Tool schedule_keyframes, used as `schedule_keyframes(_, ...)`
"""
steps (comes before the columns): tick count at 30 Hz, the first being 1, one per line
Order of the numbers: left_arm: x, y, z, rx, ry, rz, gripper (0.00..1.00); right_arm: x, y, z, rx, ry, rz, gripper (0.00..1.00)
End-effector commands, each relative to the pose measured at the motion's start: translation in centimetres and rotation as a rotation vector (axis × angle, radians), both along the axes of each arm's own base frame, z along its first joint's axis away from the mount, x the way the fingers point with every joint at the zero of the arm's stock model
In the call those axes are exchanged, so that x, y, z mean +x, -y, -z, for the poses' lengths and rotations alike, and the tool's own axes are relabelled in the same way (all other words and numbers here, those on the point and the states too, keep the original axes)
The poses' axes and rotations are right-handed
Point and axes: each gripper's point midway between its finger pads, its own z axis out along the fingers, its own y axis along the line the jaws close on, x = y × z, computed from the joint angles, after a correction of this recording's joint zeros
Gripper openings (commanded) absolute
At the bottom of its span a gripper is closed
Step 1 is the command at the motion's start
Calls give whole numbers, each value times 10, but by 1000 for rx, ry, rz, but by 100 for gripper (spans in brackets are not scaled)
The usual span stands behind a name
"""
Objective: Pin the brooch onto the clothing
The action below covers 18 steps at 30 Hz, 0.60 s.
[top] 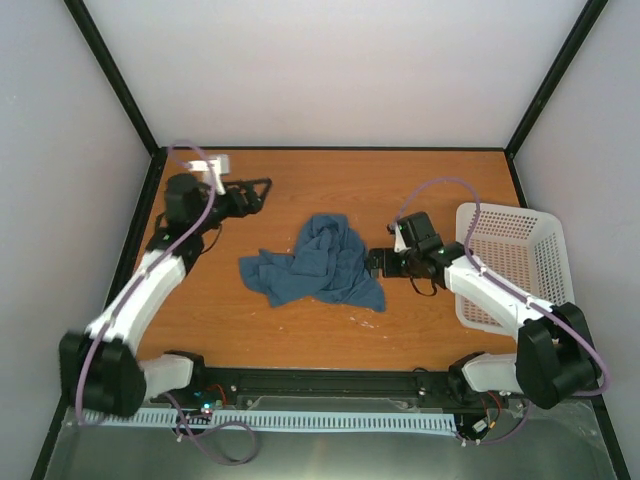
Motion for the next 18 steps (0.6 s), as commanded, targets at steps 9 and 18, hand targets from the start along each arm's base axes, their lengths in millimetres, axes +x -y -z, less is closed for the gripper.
schedule_keyframes(9, 85, 157, 183, 455, -568, 366, 100, -49, 5, 67, 96, -148, 77, 85)
schedule_keyframes(18, 77, 188, 256, 608, -644, 387, 94, -60, -7, 80, 165, -145, 47, 74)
